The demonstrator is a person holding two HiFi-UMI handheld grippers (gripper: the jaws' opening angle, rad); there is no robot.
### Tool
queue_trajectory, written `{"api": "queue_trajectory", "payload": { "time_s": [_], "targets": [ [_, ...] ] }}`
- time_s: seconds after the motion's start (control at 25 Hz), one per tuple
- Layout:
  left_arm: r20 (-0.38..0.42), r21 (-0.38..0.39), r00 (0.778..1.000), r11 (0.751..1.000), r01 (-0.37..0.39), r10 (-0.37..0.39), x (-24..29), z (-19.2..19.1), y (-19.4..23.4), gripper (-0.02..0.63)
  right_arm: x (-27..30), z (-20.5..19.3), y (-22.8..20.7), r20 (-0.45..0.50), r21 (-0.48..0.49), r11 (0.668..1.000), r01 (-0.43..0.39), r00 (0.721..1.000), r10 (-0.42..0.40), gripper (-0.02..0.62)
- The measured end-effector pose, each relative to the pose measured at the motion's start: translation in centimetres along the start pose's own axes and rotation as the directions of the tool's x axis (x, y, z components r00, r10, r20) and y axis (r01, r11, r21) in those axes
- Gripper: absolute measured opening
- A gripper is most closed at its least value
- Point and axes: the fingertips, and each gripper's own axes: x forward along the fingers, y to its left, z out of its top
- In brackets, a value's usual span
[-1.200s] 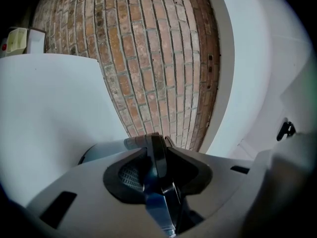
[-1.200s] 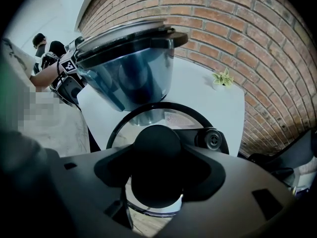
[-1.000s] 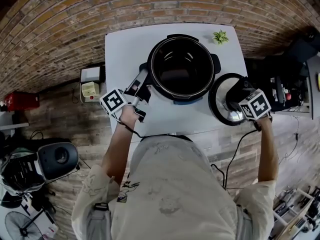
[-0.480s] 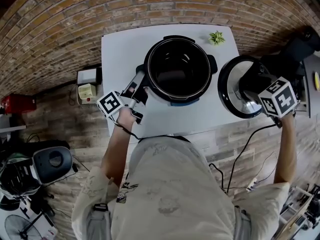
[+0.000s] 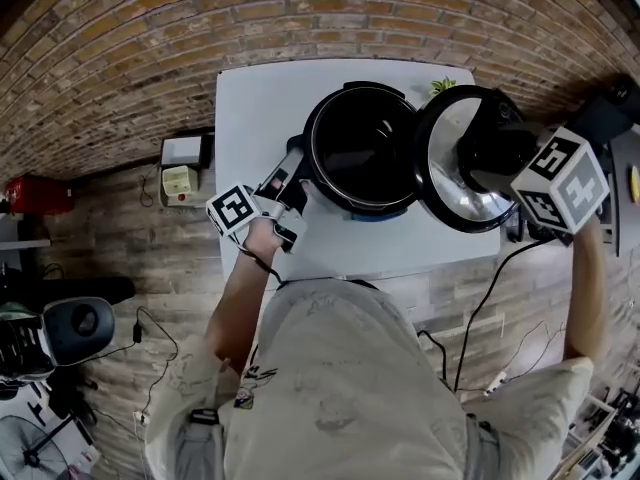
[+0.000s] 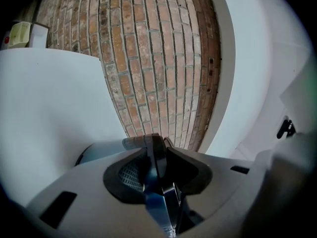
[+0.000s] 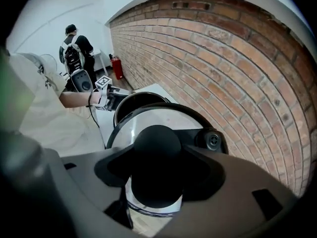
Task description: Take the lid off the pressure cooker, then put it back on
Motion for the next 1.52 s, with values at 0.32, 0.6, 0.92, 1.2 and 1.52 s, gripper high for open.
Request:
{"api": "queue_trajectory", "payload": {
  "time_s": [0.32,0.6,0.92,1.2,1.52],
  "targets": [
    [0.002,-0.004,1.0,1.0,0.009,-0.009,0.2,-0.1,-0.1,0.137,3.9,5.5,2.5,0.003,-0.117,0.988,-0.104,0.995,0.105,0.291],
    [-0.003,-0.022,0.999,0.999,0.033,-0.033,0.4,-0.3,-0.4,0.137,8.2,8.8,4.8,-0.005,-0.123,0.97,-0.209,0.978,0.21,0.291],
    [-0.011,-0.033,0.999,0.998,0.045,-0.045,0.6,-0.3,-0.6,0.138,10.9,11.1,5.6,-0.036,-0.105,0.964,-0.243,0.97,0.241,0.293],
    [-0.006,-0.061,0.999,0.997,0.046,-0.046,0.4,-0.3,-0.5,0.138,12.6,11.4,5.9,-0.107,-0.095,0.958,-0.271,0.959,0.261,0.293],
    [-0.034,-0.006,0.999,1.0,-0.002,0.002,0.0,-0.1,0.4,0.138,12.7,11.3,6.0,-0.125,-0.118,0.952,-0.283,0.955,0.269,0.293]
  ]
}}
